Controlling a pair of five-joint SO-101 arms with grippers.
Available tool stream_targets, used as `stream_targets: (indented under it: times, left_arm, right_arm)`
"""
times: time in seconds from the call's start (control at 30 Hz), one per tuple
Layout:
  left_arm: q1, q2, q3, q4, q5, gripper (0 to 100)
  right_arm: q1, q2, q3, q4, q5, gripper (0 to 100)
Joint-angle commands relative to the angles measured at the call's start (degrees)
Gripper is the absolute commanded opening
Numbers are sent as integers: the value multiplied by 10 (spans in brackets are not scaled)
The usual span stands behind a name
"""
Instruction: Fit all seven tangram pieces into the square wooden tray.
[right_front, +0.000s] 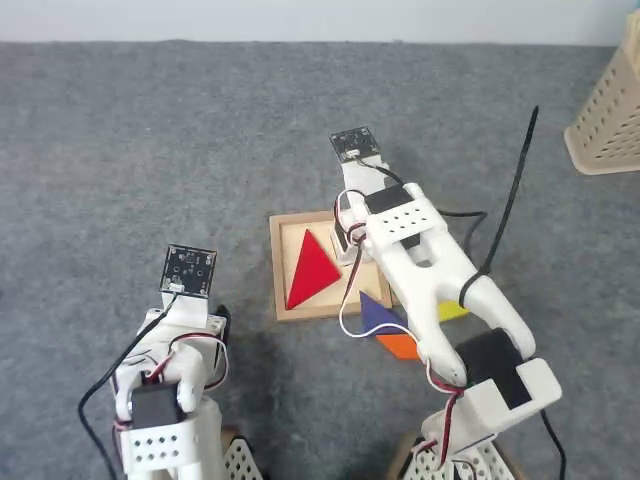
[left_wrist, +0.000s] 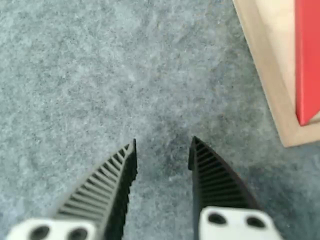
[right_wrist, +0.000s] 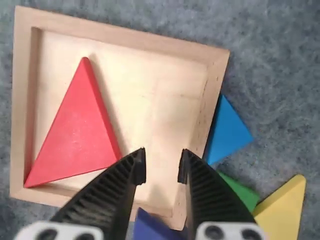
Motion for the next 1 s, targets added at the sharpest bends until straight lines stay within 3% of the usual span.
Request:
stream_targets:
  times: [0.0, 0.33, 0.7, 0.83, 0.97]
  left_arm:
    - [0, -4, -7, 3, -3, 168]
    - [0, -4, -7, 3, -3, 168]
    - [0, -4, -7, 3, -3, 168]
    - [0, -4, -7, 3, -3, 168]
    - [0, -4, -7, 3, -3, 168]
  right_arm:
    - [-18, 32, -40, -9, 29, 98]
    - [-84, 155, -161, 36, 39, 98]
    - [-81, 166, -212, 64, 37, 98]
    - [-56, 170, -184, 84, -1, 92]
    - [-50, 167, -144, 82, 18, 40]
